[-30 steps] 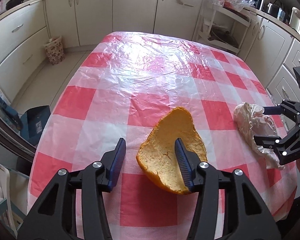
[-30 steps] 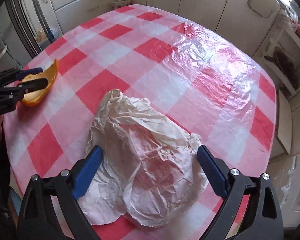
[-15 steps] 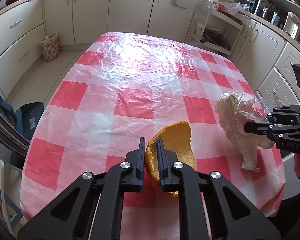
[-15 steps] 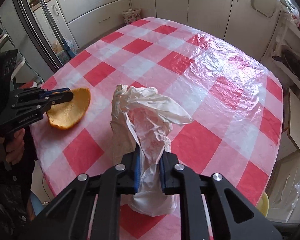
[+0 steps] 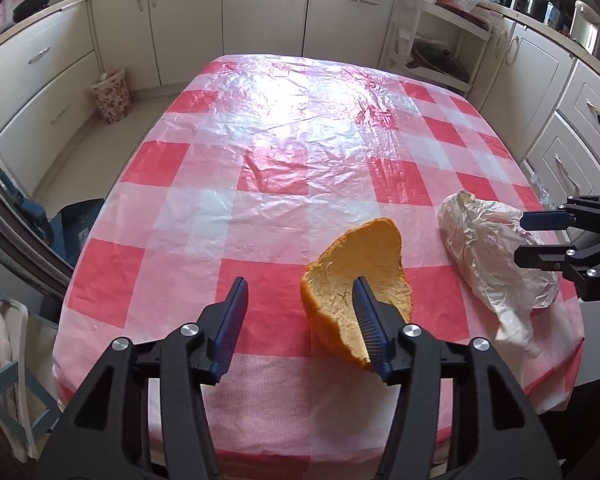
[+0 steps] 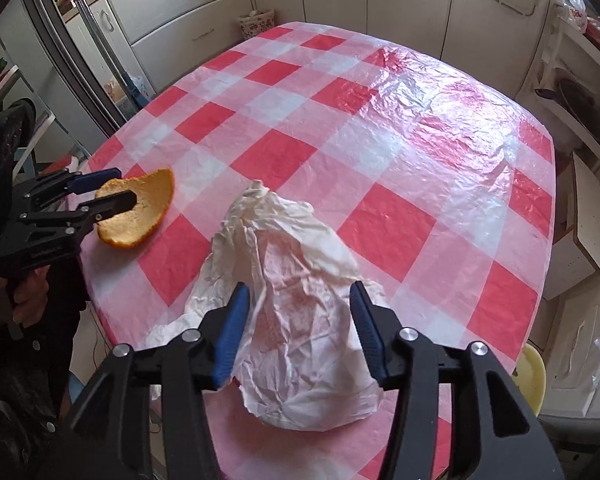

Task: Collect trash
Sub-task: 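Lift the white tissue with the right tool while the left tool grasps the orange peel, then carry tissue and peel to the yellow bin and open both tools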

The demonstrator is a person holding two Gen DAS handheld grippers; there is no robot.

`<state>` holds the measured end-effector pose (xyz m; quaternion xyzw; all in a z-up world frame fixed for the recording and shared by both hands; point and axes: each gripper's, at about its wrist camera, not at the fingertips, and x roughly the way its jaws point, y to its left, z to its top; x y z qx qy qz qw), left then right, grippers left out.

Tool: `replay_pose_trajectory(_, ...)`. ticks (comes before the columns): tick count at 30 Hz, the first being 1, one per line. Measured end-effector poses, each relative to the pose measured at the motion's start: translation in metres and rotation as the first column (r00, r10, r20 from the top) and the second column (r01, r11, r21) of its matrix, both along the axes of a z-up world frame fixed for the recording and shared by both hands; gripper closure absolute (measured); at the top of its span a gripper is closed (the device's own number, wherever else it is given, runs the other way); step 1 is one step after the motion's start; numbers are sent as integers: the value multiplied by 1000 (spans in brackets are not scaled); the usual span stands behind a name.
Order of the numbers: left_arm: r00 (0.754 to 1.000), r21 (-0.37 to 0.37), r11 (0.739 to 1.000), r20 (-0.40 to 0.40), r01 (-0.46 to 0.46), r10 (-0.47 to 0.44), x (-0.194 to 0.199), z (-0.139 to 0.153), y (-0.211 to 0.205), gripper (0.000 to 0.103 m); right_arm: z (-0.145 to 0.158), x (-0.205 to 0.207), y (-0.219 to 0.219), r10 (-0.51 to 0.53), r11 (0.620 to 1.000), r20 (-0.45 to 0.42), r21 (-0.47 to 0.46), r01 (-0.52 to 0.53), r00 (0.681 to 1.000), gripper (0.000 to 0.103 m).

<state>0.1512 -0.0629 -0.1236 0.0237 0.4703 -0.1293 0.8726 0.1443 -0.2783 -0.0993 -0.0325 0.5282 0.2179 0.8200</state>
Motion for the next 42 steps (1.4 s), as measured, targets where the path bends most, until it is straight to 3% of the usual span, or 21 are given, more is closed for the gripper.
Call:
replay_pose_trajectory(2, 1000, -5, 1000, -13, -5, 5, -1, -2, 1, 52, 3, -3, 4, 8, 1000, 12, 12, -8, 1000, 31)
replay_pose_trajectory(5, 1000, 1, 1000, -12, -11, 11, -3, -4, -1, 52, -5, -5, 15, 35, 999, -9, -14, -35, 999, 30)
replay_pose_trajectory(7, 1000, -6, 1000, -20, -11, 11, -4, -4, -3, 61, -17, -6, 24, 56, 995, -18, -77, -57, 998, 31)
replay_pose_trajectory(8, 1000, -11, 1000, -27, -8, 8, -3, -5, -5, 78, -22, -7, 29, 68, 992, -22, -105, -69, 997, 34)
replay_pose_trajectory(9, 999, -17, 1000, -35, -3, 2, -4, -5, -6, 84, -23, -10, 32, 76, 990, -8, -115, -76, 997, 37)
replay_pose_trajectory(11, 1000, -10, 1000, -19, -1, 1, -8, -3, -11, 89, -21, -11, 33, 87, 992, -8, -88, -87, 996, 53)
replay_pose_trajectory(12, 1000, -4, 1000, -9, 4, -4, -10, 0, -13, 91, -19, -11, 32, 86, 993, -9, -74, -86, 996, 70)
replay_pose_trajectory(13, 1000, -1, 1000, -2, 6, -6, -12, 3, -16, 92, -18, -11, 31, 83, 994, -11, -65, -84, 996, 79)
replay_pose_trajectory(15, 1000, 11, 1000, 19, 7, -7, -16, 9, -21, 93, -16, -13, 28, 79, 996, -8, -50, -80, 997, 91)
replay_pose_trajectory(23, 993, 58, 997, 99, 53, -59, -39, 37, -47, 94, 11, -25, 3, 20, 1000, 46, 16, -20, 999, 93)
replay_pose_trajectory(29, 989, 16, 994, 96, 108, -109, -40, 51, -79, 94, 23, -31, -58, -105, 992, 76, -62, 110, 992, 93)
replay_pose_trajectory(33, 977, -32, 982, 110, 186, -182, -39, 65, -123, 94, 18, -43, -148, -311, 938, 72, -135, 318, 948, 93)
replay_pose_trajectory(37, 959, -67, 960, 107, 271, -263, -41, 67, -177, 94, -16, -55, -211, -457, 868, 1, -214, 447, 889, 93)
replay_pose_trajectory(42, 935, -102, 930, 86, 352, -345, -41, 59, -245, 94, -79, -46, -237, -503, 842, -130, -299, 450, 855, 93)
